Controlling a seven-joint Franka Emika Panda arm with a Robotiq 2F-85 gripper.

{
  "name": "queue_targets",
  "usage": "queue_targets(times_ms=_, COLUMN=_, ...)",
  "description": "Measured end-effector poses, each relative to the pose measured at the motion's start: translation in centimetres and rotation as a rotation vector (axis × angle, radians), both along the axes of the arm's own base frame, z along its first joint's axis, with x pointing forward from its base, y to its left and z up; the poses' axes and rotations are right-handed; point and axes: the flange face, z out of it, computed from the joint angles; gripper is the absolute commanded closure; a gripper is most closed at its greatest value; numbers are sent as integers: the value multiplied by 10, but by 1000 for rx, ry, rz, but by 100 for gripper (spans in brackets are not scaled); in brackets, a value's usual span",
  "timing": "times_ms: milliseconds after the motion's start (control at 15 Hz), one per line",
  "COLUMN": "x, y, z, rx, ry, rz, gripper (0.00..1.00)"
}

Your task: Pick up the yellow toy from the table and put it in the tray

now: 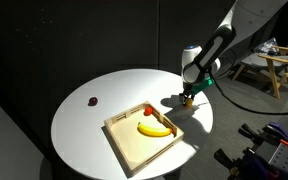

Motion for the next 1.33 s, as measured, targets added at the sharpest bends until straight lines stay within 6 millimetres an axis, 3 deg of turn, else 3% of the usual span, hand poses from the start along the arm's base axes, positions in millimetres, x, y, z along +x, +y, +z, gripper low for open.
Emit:
queue_targets(times_ms=467, x=3, y=4, z=13, rx=-2, ry=37, rz=-4, gripper=57)
queue_targets(times_ms=933, x=5, y=27, z=72, rx=11, ry=61, rz=30, gripper=57)
queue_targets(times_ms=1333, x=-3, y=74, z=114, rx=46, ry=58, rz=108, gripper=57)
